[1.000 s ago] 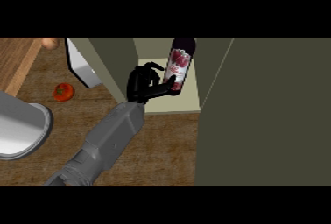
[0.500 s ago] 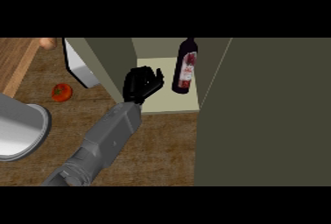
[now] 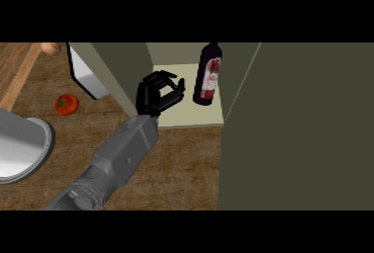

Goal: Pick up the wine, place it into the cabinet and close the cabinet

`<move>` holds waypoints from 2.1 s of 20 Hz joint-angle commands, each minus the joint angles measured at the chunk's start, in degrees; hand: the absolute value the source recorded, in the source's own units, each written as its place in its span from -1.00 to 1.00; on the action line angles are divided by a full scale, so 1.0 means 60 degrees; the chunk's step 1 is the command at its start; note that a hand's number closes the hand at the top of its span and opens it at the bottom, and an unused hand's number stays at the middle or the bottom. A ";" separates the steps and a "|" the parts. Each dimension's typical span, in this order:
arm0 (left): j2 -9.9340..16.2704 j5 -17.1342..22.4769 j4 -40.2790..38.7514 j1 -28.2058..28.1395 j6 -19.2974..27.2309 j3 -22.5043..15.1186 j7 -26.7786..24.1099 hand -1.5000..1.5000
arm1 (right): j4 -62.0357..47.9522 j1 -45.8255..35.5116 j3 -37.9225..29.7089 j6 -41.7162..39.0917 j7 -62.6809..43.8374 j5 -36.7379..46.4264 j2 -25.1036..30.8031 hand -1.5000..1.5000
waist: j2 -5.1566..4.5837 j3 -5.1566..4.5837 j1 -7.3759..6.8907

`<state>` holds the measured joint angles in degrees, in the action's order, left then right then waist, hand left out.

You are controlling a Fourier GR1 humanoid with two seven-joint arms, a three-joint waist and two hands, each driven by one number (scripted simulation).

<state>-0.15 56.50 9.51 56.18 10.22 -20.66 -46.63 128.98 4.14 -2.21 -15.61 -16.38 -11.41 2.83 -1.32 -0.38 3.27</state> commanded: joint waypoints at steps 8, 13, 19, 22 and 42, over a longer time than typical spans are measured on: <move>0.0113 -0.0476 0.0488 -0.0638 -0.0252 -0.0033 -0.1480 -1.00 | -0.0278 -0.0066 0.0099 0.0022 0.0329 0.0429 -0.0074 -1.00 | 0.0174 0.0060 -0.0432; 0.0400 -0.0684 0.1375 -0.1218 0.0096 -0.0392 -0.1061 -1.00 | 0.0356 0.0124 -0.0007 0.0062 -0.0371 0.0164 0.0133 -1.00 | 0.0288 0.0064 -0.0671; 0.0453 -0.1172 0.3667 -0.1944 0.0620 -0.1175 -0.0052 -1.00 | 0.0123 -0.0561 0.0229 0.0634 -0.0863 0.0643 -0.0095 -1.00 | 0.0350 0.0067 -0.0937; 0.0773 -0.1478 0.5643 -0.2810 0.0819 -0.1808 0.0872 -1.00 | 0.0437 0.0003 0.0269 0.0544 -0.0685 0.0633 -0.0162 -1.00 | 0.0389 0.0075 -0.0942; 0.4198 -0.2734 1.6066 -0.7927 0.3332 -0.2482 0.4255 -1.00 | 0.1014 0.0158 0.1147 -0.0376 -0.0794 0.1169 0.0363 1.00 | 0.0244 0.0066 -0.0612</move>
<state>22.66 40.77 99.90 11.39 28.73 -37.49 -24.19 135.15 4.62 0.88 -15.85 -22.32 -8.48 4.65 0.26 0.03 -0.71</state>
